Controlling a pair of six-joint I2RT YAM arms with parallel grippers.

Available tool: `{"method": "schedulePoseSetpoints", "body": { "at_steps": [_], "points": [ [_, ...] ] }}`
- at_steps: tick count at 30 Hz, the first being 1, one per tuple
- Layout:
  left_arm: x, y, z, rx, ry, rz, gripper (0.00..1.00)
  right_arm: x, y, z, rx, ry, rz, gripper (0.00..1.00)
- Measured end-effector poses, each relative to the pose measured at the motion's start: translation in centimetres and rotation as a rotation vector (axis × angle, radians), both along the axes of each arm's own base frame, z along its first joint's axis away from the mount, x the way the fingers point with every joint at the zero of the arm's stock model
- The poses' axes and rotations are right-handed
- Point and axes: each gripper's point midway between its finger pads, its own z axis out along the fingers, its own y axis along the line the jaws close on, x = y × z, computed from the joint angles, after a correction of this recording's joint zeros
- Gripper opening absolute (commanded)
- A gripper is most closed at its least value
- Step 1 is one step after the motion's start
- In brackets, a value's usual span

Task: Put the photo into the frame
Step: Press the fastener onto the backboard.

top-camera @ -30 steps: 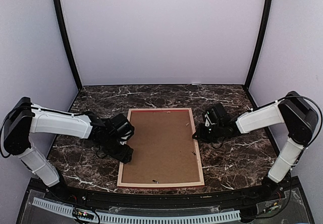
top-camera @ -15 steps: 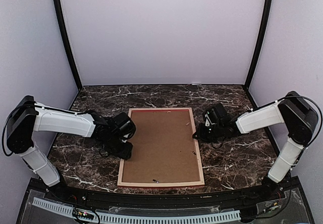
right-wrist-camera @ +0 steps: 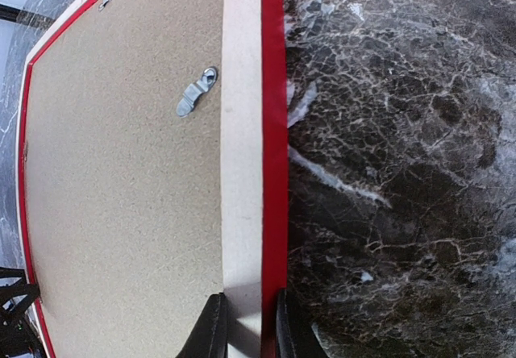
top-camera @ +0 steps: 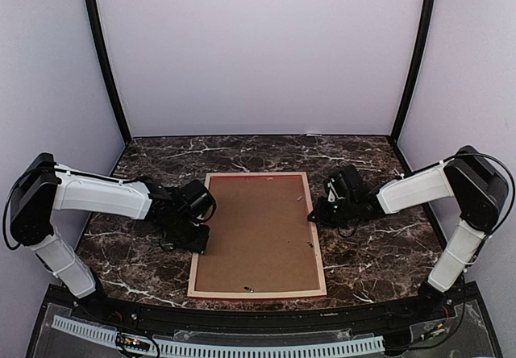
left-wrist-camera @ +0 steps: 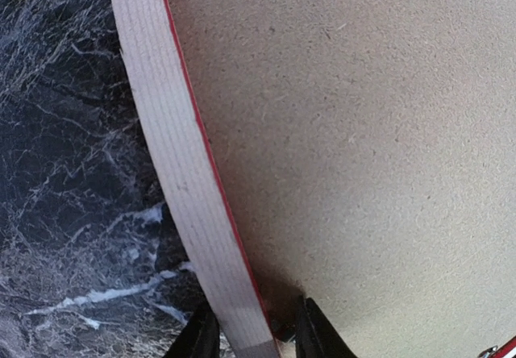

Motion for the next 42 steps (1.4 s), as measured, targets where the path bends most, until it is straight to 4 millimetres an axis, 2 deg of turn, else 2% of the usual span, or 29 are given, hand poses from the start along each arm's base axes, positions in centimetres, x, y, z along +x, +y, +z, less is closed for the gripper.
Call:
{"method": "schedulePoseSetpoints", "body": {
  "at_steps": [13,24,28,35,39,42],
  "points": [
    [-0.6,-0.1,-0.2,-0.081,0.011,0.058,0.26,0.1,0.0,0.0,0.01,-0.007,-0.004,0.04],
    [-1.5,-0.2,-0.3,-0.112,0.077,0.033,0.24,0.2,-0.1,0.0,0.008,-0.014,0.0,0.04],
    [-1.6,0.0,-0.3,-0.124,0.105,0.016,0.29,0.2,-0.1,0.0,0.008,-0.014,0.001,0.04],
    [-1.7,0.3,-0.1,-0.14,0.161,-0.028,0.55,0.3,0.1,0.0,0.011,-0.019,0.005,0.04],
    [-1.3,0.8,0.5,-0.141,0.179,-0.023,0.6,0.3,0.1,0.0,0.011,-0.019,0.006,0.04],
    [0.0,0.6,1.3,-0.153,0.158,-0.024,0.62,0.3,0.1,0.0,0.01,-0.019,0.008,0.04]
  ]
}}
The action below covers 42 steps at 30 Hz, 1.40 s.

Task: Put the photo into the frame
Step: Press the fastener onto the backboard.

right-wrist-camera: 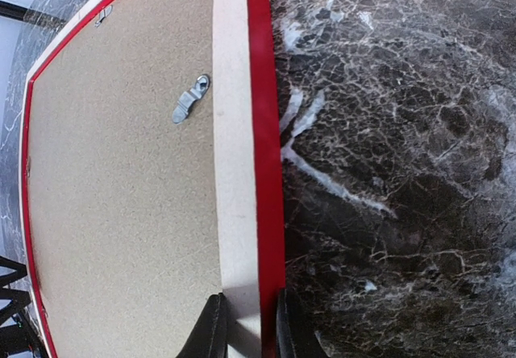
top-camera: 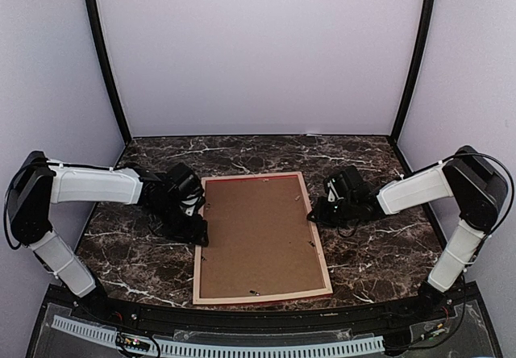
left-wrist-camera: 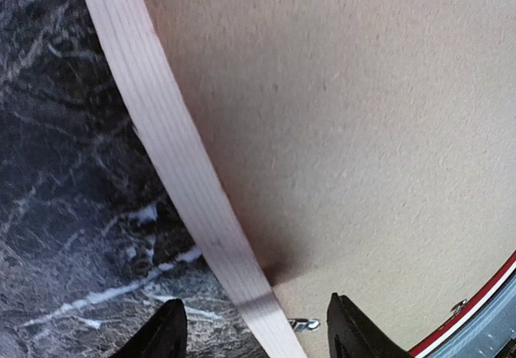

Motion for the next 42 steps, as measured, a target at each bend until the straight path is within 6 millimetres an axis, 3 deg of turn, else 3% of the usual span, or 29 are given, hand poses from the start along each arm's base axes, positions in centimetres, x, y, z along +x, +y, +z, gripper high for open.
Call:
{"method": "schedulePoseSetpoints", "body": {
  "at_steps": [5,9,15,21,28,31,36,42],
  "points": [
    [2.6,-0.2,0.6,-0.016,-0.034,0.013,0.61,0.0,0.0,0.0,-0.001,0.0,0.0,0.04],
    [4.1,0.2,-0.3,-0.005,-0.032,0.026,0.59,0.0,0.0,0.0,-0.001,0.001,0.001,0.04],
    [5.6,0.7,-1.4,0.009,-0.035,0.029,0.43,0.0,0.0,0.0,-0.001,0.001,0.001,0.05],
    [6.0,0.3,-1.4,-0.017,-0.04,0.009,0.28,-0.3,0.4,0.0,0.0,0.002,0.007,0.06],
    [6.3,0.2,-1.3,-0.036,-0.042,0.016,0.23,-0.5,0.8,0.1,-0.01,-0.011,-0.011,0.08],
    [6.5,0.2,-1.3,-0.036,-0.046,0.021,0.31,-0.5,0.8,0.1,-0.012,-0.012,-0.021,0.08],
    [7.2,0.1,-1.4,-0.025,-0.071,0.001,0.59,-0.5,0.8,0.0,-0.013,-0.013,-0.023,0.07],
    [9.3,-0.2,-0.8,-0.005,-0.123,0.009,0.65,-0.4,1.4,0.0,-0.005,-0.013,-0.015,0.07]
  ]
}}
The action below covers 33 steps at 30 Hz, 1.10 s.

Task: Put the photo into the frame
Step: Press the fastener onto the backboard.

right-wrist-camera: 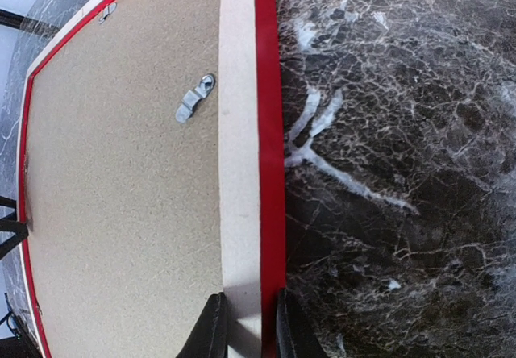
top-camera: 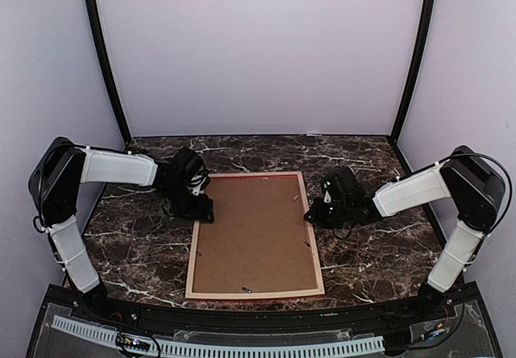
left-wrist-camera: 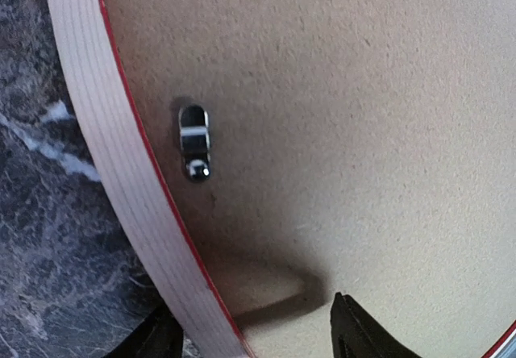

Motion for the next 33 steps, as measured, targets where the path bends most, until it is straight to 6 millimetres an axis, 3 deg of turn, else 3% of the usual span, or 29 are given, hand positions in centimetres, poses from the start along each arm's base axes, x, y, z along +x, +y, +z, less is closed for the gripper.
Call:
{"method": "schedulePoseSetpoints", "body": {
  "at_steps": [10,15,21,33],
  "points": [
    [6.8,1.9,2.7,0.005,-0.12,0.091,0.66,0.0,0.1,0.0,0.0,-0.001,0.001,0.06],
    [9.2,3.3,2.5,0.043,-0.147,0.123,0.66,0.0,0.0,0.0,-0.001,-0.001,0.001,0.06],
    [9.5,4.1,0.9,0.08,-0.119,0.131,0.66,0.0,0.1,0.0,-0.001,-0.001,0.001,0.06],
    [9.4,4.2,0.4,0.094,-0.105,0.119,0.65,0.1,0.3,0.0,0.007,-0.006,0.004,0.06]
  ]
}}
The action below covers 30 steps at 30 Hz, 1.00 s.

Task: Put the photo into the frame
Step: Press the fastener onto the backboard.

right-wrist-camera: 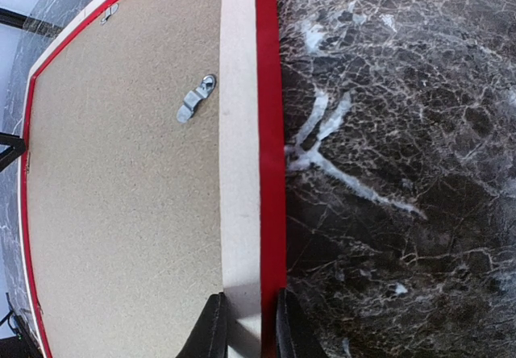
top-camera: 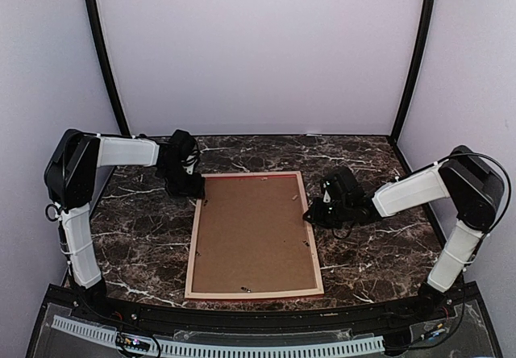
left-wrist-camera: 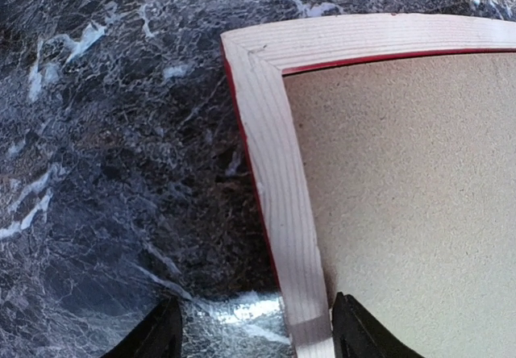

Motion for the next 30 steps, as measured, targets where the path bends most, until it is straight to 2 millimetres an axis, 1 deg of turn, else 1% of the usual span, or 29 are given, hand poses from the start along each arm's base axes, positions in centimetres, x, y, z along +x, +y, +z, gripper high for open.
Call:
{"method": "schedulePoseSetpoints", "body": {
  "at_steps": [8,13,21,30],
  "points": [
    [-0.7,0.0,-0.2,0.033,0.014,-0.015,0.65,0.1,0.2,0.0,0.008,-0.004,0.005,0.06],
    [-1.1,-0.4,-0.4,0.039,0.02,-0.036,0.64,0.2,0.4,0.0,0.015,-0.008,0.008,0.06],
    [-1.7,-1.4,-0.6,-0.011,0.033,-0.061,0.64,0.2,0.5,-0.1,0.019,-0.009,0.009,0.06],
    [-3.2,-2.1,-0.8,-0.077,0.055,-0.082,0.61,0.5,0.9,-0.1,0.032,-0.017,0.015,0.06]
  ]
}}
